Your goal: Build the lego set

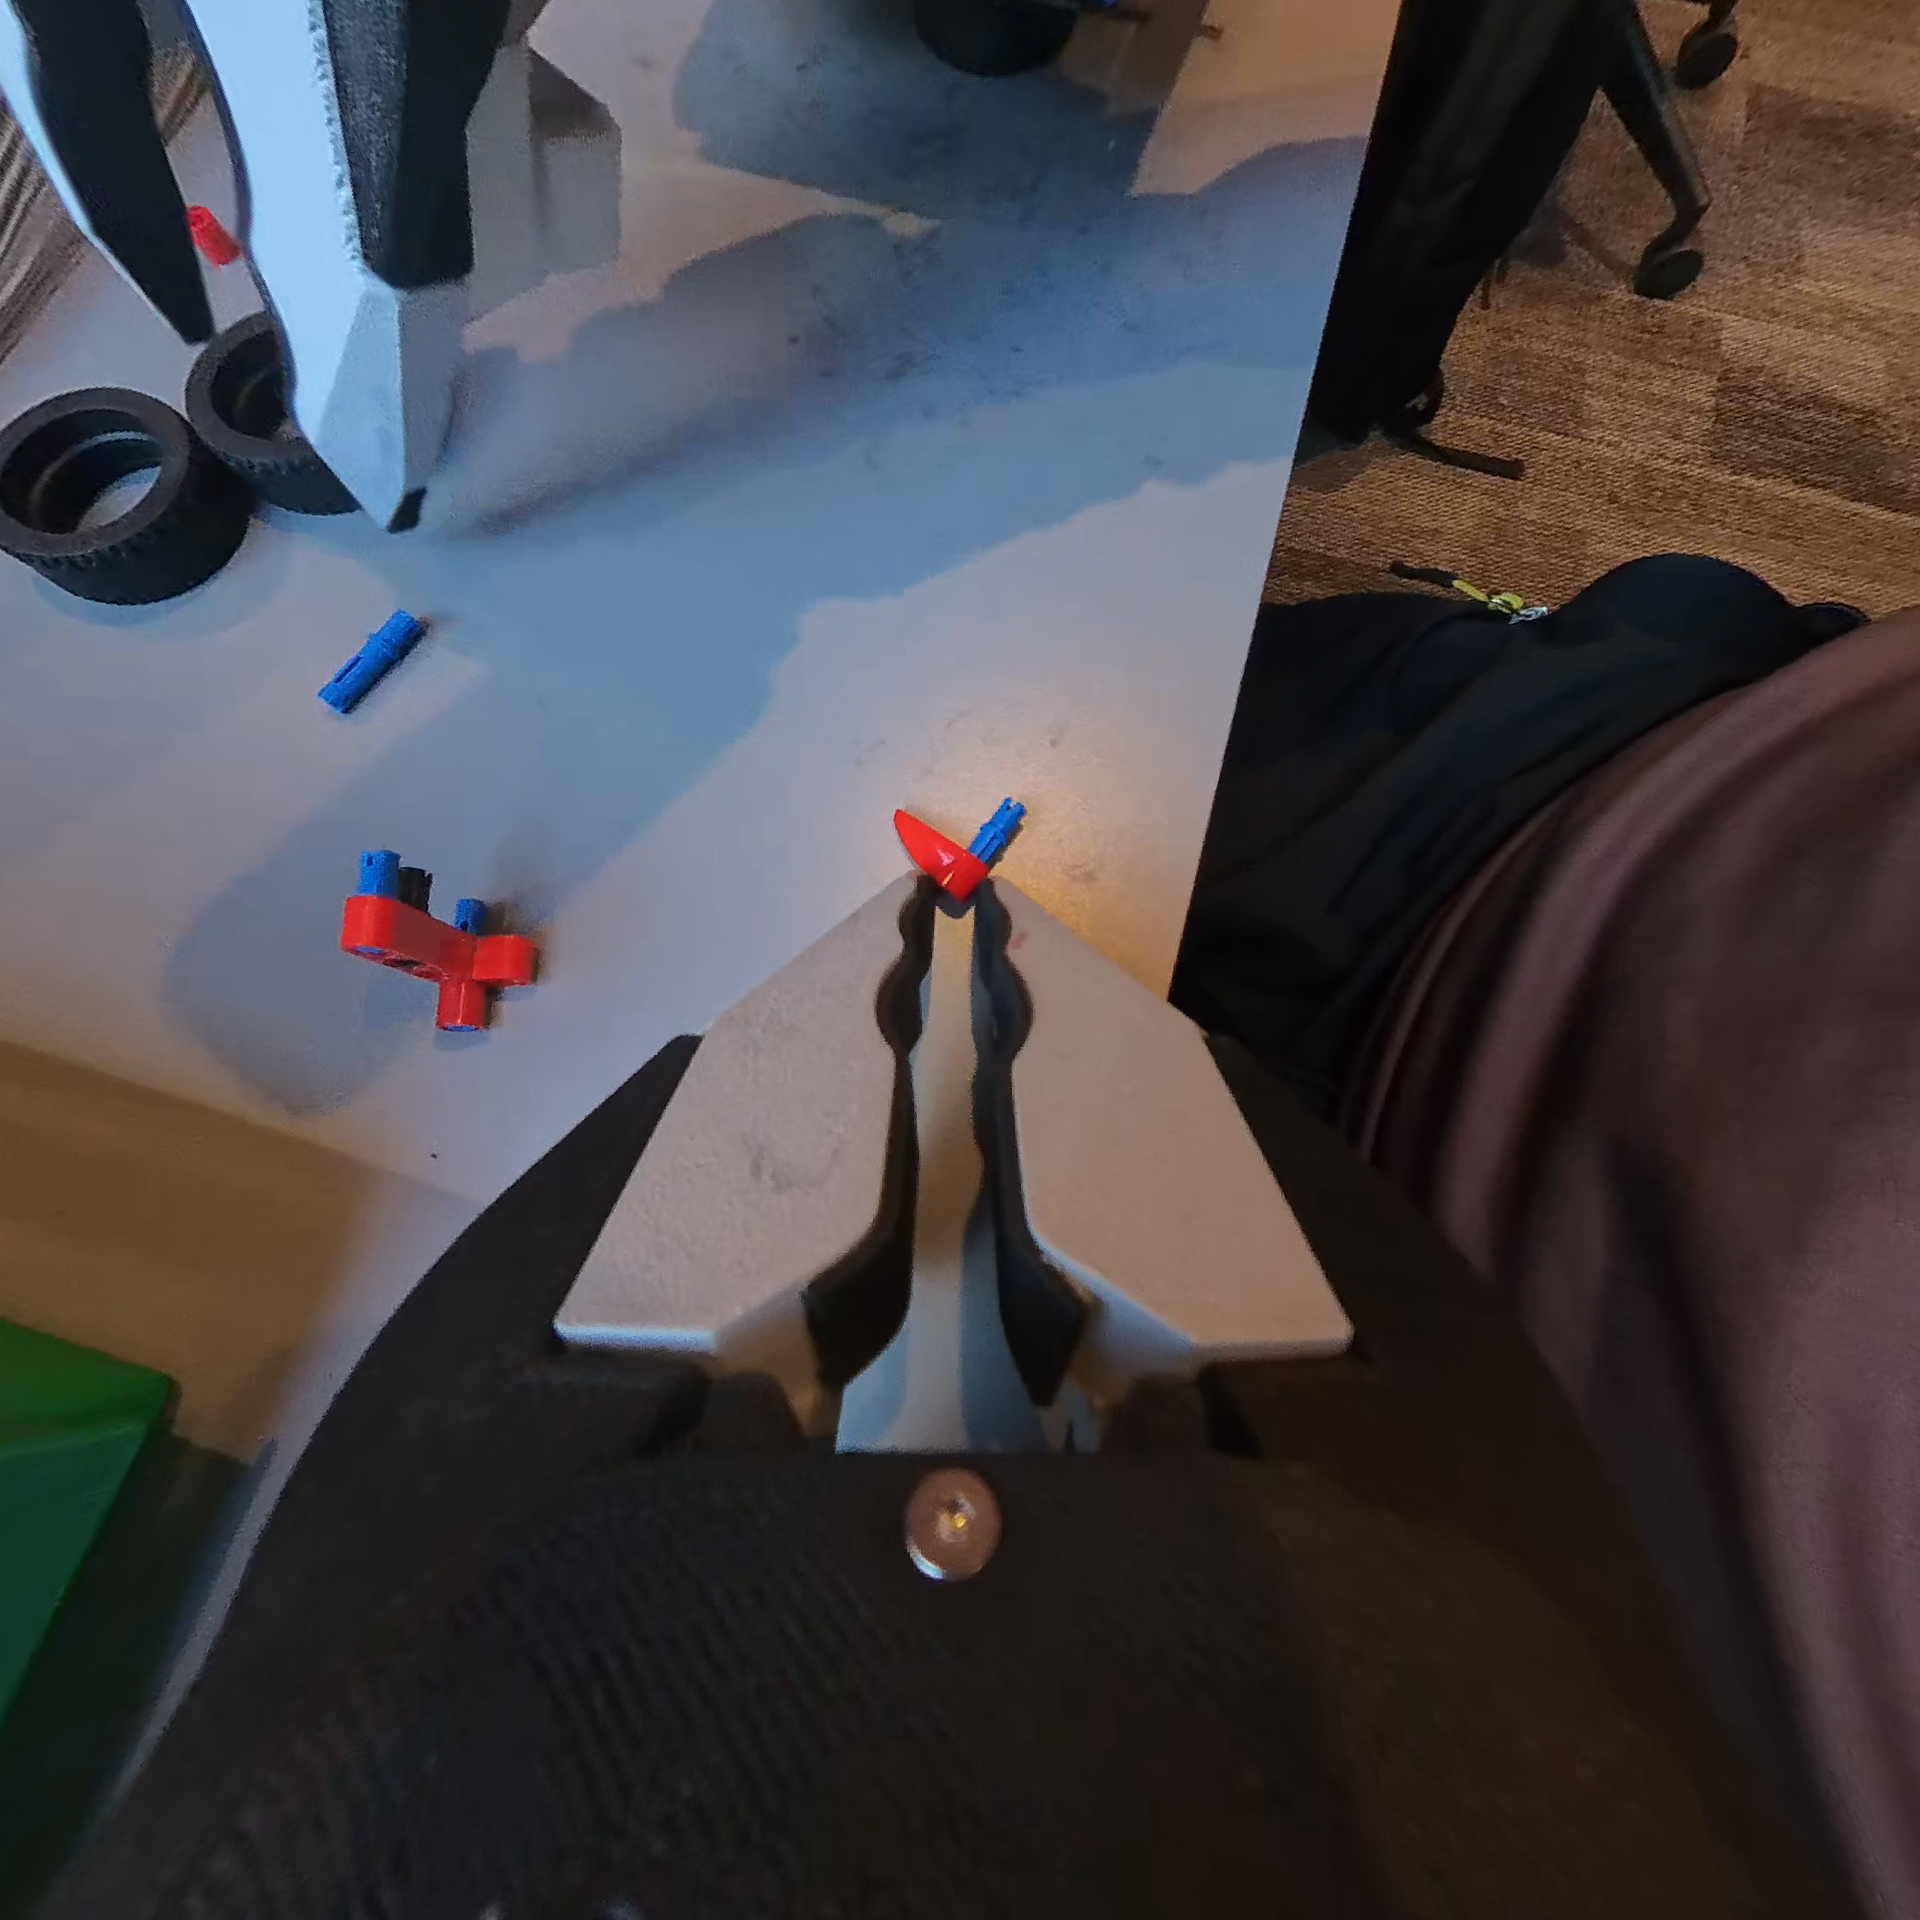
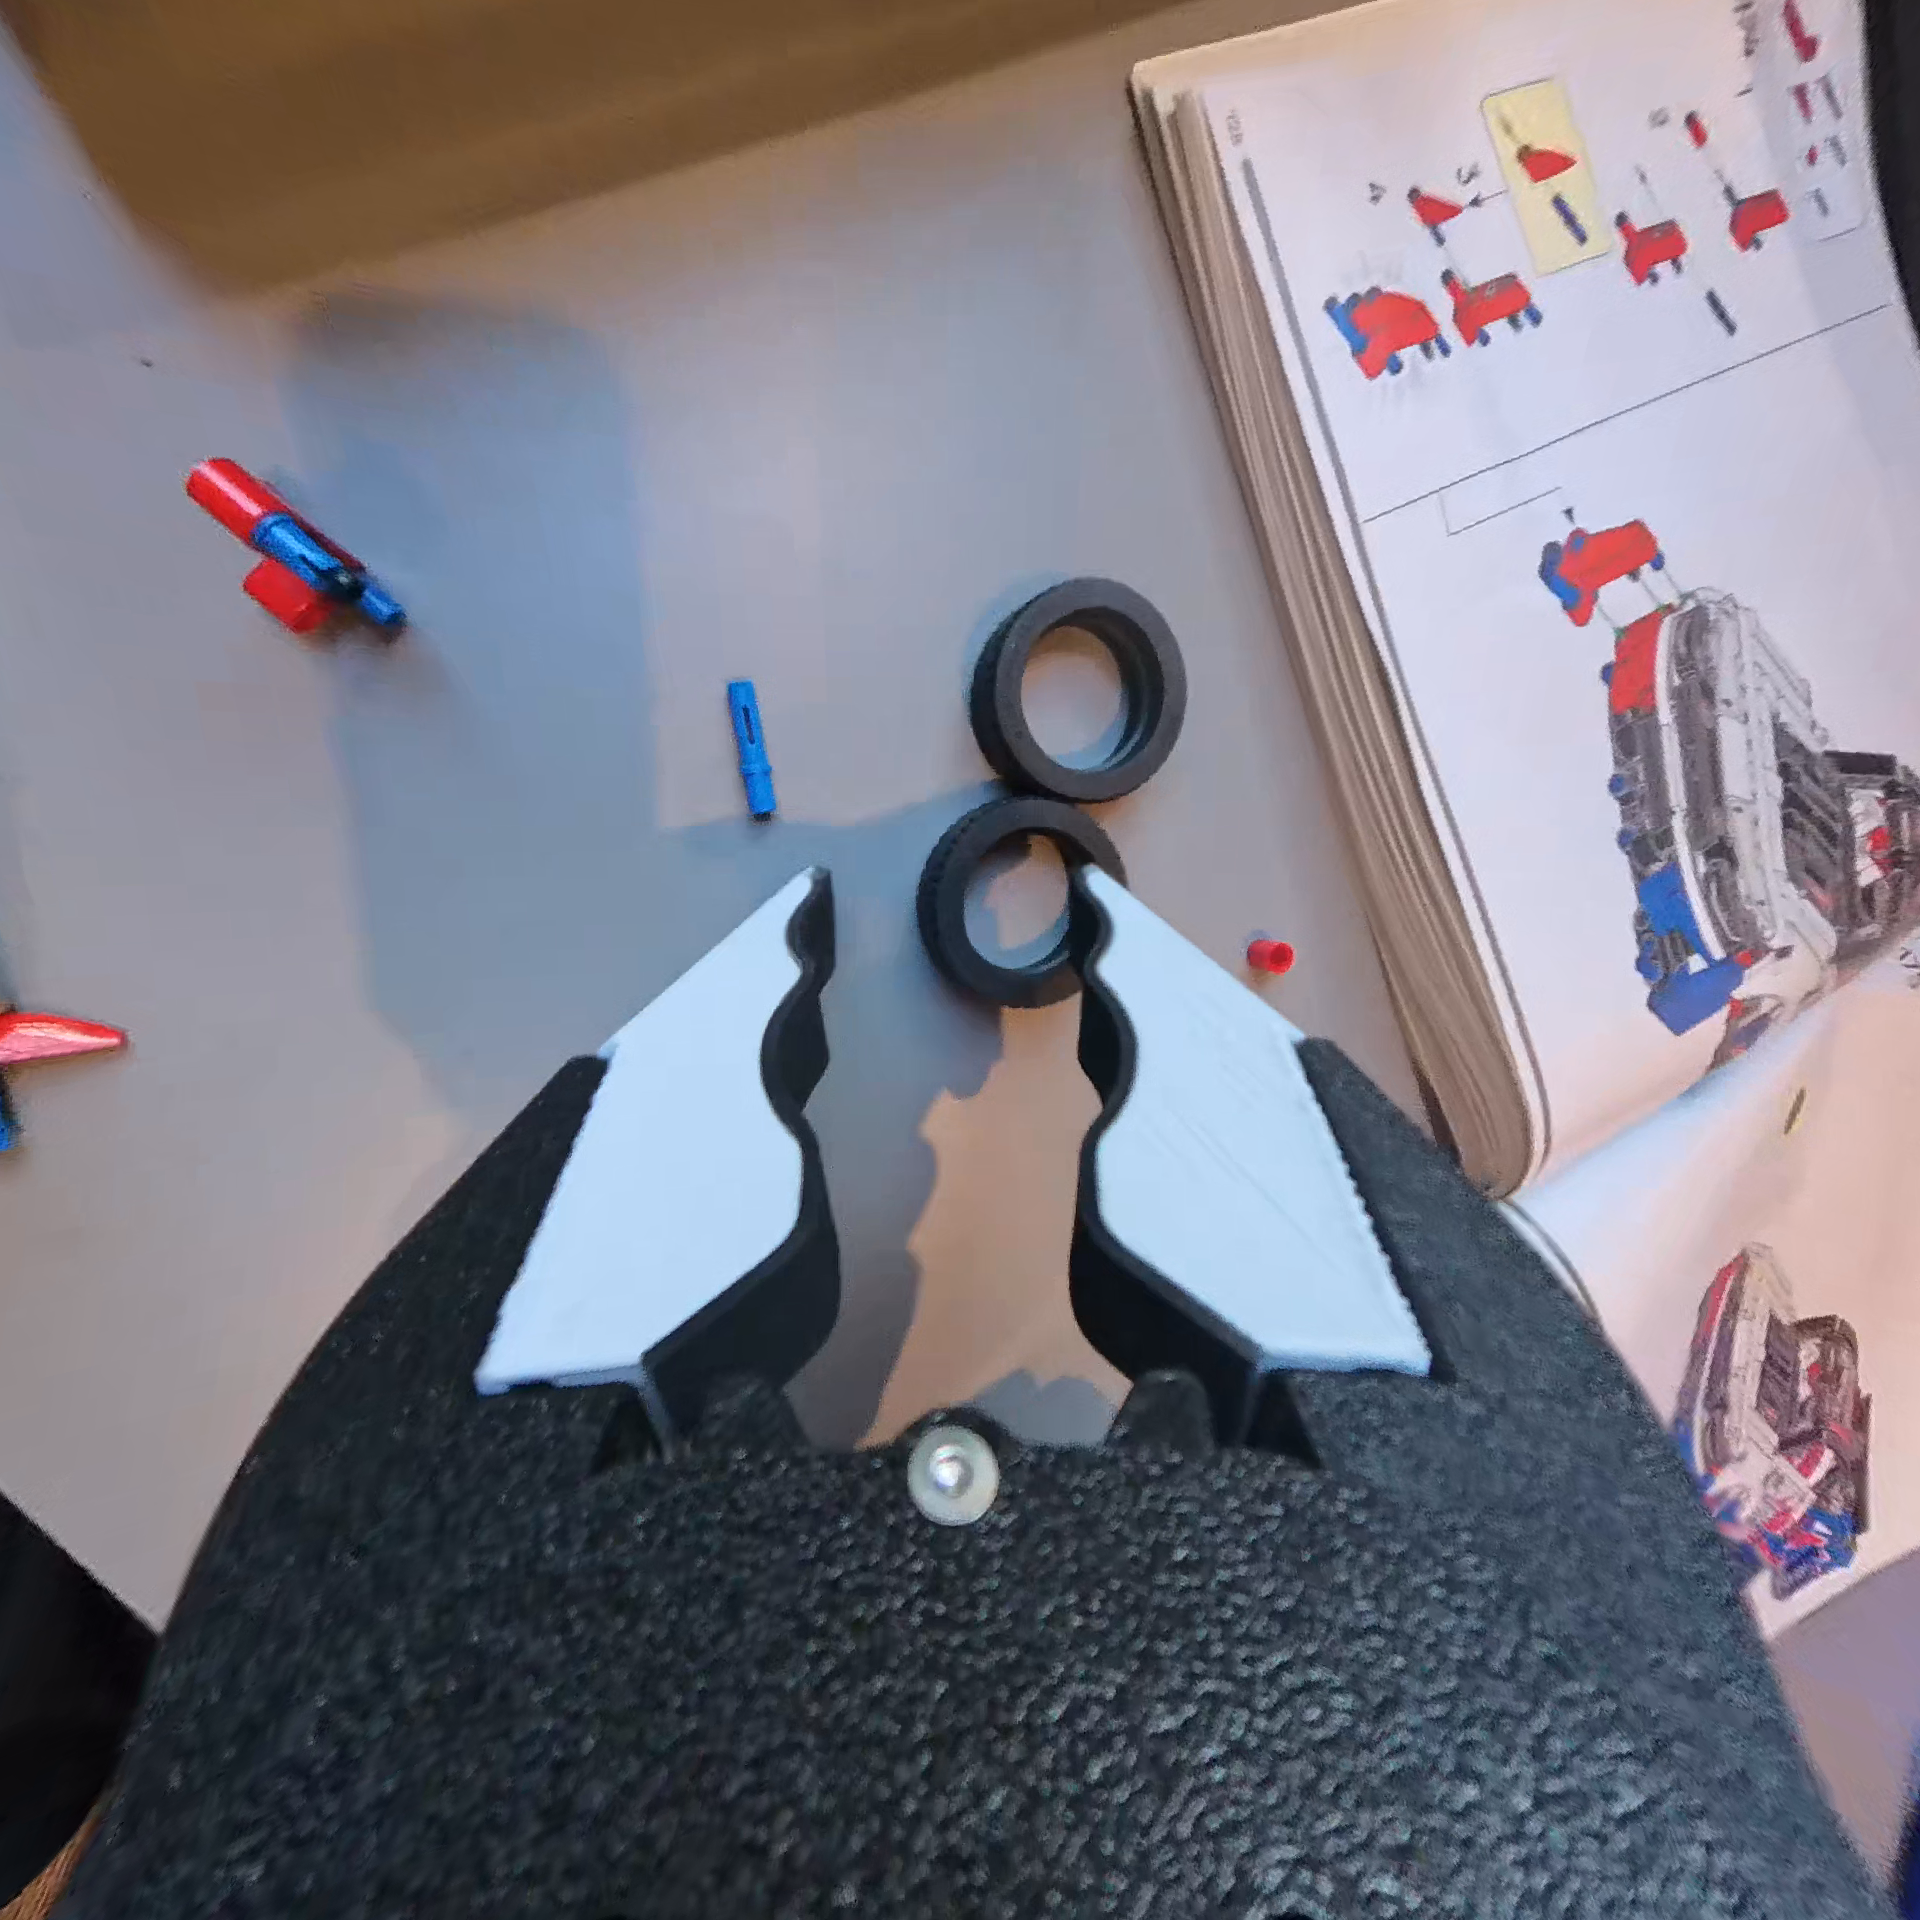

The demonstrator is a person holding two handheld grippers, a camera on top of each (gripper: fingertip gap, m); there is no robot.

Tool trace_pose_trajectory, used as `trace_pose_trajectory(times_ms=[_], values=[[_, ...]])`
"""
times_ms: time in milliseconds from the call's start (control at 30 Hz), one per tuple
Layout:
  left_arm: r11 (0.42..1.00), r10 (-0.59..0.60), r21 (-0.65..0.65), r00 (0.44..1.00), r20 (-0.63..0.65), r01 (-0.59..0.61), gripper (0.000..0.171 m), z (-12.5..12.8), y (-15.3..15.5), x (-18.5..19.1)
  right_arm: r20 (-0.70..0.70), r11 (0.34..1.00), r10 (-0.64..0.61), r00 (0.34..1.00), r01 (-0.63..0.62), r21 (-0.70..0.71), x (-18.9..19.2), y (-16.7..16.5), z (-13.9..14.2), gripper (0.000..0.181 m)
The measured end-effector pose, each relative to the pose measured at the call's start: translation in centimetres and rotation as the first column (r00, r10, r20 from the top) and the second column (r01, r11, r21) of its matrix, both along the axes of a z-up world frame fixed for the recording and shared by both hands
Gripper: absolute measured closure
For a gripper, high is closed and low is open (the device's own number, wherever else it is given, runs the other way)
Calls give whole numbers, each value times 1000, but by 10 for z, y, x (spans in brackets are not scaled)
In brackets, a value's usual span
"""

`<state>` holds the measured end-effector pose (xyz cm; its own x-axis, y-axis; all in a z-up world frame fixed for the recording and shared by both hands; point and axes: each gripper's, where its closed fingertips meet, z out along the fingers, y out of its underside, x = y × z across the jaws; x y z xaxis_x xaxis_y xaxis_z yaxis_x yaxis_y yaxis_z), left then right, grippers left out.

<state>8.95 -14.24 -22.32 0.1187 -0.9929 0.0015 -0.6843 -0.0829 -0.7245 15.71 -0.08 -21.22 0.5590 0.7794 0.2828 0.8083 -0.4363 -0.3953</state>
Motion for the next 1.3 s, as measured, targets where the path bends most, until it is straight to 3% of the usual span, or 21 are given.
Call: trace_pose_trajectory(times_ms=[100,200,400,533,667,767,933,1033,1133,1233,1300], values=[[1000,-2,-7,1000,1,2,166,0,0,0,22,999,34,999,-35,25,0,-3,1,140],[1000,-3,-9,1000,1,3,166,0,0,0,8,998,33,999,-33,-47,-2,-8,-8,142],[1000,-5,-3,1000,0,5,166,0,-1,0,-1,999,45,999,-45,18,-3,-6,13,136],[1000,-5,-14,1000,2,5,166,0,-1,0,-115,995,-38,993,48,83,13,-2,57,139],[1000,-5,-21,1000,2,5,166,0,-1,0,-333,972,-167,928,212,102,37,-3,111,140],[1000,-4,-30,1000,4,5,166,0,-1,0,-373,948,-201,906,276,159,58,-1,133,146],[999,-5,-44,1000,6,5,166,0,-1,0,-183,954,-272,945,290,80,81,11,99,158],[999,-5,-40,1000,5,5,166,0,-1,0,-215,963,-257,942,269,31,63,3,95,160],[1000,-5,-27,1000,3,5,166,0,-1,0,-324,990,-135,936,136,-19,15,-36,91,153],[1000,-5,-24,1000,3,5,167,0,-1,0,-321,997,-43,946,21,-72,-17,-91,53,150],[1000,-5,-20,1000,2,5,167,0,-1,0,-326,996,-21,945,-9,-91,-28,-121,28,161]])
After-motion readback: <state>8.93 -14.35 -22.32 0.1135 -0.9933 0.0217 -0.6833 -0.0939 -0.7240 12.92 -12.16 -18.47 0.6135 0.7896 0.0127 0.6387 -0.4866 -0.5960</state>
